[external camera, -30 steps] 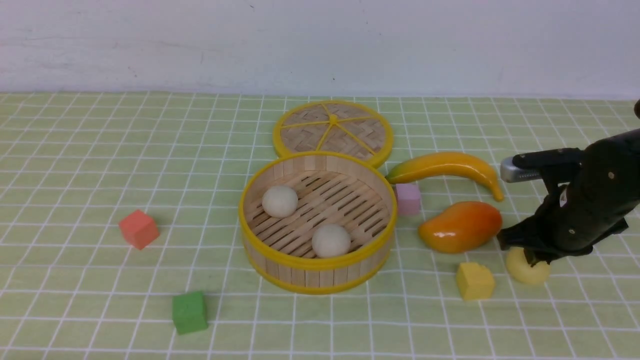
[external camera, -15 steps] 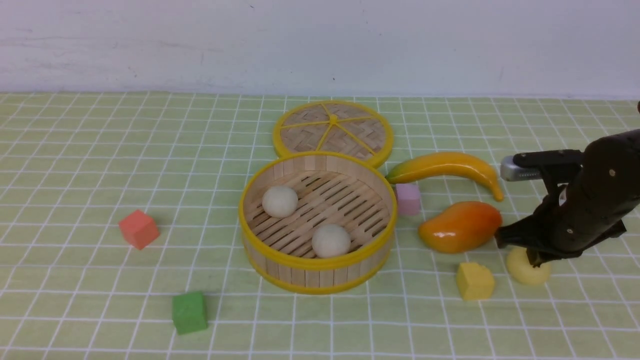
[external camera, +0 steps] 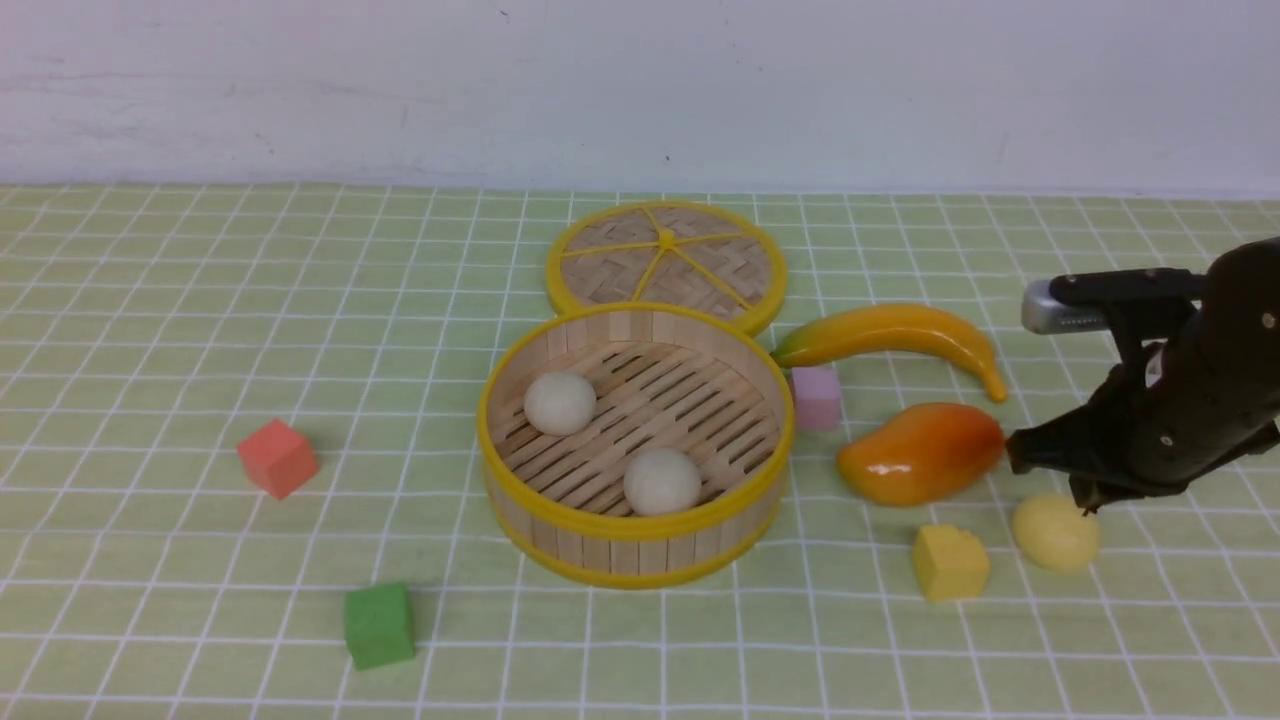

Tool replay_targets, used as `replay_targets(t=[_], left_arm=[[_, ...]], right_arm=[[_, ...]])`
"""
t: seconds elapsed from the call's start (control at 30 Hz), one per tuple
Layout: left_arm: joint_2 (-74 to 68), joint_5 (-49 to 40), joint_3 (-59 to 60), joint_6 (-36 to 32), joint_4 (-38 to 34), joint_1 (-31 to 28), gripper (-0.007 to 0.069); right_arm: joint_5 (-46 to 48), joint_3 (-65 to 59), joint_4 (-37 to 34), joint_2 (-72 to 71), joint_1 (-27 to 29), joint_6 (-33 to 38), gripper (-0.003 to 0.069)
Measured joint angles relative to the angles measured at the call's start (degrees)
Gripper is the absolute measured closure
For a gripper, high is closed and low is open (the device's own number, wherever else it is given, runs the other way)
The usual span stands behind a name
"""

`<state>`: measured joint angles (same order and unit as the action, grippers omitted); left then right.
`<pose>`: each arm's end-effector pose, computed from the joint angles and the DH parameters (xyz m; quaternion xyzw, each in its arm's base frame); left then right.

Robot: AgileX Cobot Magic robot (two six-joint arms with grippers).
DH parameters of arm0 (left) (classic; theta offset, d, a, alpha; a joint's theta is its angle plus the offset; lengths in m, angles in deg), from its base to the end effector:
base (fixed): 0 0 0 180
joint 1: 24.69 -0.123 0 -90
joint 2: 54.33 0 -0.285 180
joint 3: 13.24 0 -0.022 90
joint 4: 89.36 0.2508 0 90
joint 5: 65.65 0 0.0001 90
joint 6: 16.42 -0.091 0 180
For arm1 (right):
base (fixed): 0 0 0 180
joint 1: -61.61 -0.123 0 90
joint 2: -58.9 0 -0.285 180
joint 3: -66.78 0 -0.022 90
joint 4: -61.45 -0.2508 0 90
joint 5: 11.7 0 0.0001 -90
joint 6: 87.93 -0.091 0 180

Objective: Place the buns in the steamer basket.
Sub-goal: Use the right arm to grab a steamed stuffed bun

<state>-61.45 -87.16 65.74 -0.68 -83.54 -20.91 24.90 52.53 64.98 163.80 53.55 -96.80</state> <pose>0.0527 -0.0001 0.1699 -0.0570 0.8044 -0.0577 0.5885 0.3375 0.0444 0.2125 -0.0134 0.9773 0.0080 0.2111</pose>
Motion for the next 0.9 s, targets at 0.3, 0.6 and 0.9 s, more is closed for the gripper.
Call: replay_targets(t=[0.3,0.6,0.9], left_arm=[[0.0,0.0,0.0,0.0,0.0,0.0,0.0444],[0.0,0.0,0.0,0.0,0.0,0.0,0.0437],[0.0,0.0,0.0,0.0,0.0,0.0,0.0423]], right_arm=[[-1.53,0.0,0.4,0.06,0.0,-5.38,0.0417],[-2.1,0.0,2.89,1.16,0.0,-5.48,0.0337],[-3.07,0.0,2.99,5.37,0.0,-5.74,0.0464]])
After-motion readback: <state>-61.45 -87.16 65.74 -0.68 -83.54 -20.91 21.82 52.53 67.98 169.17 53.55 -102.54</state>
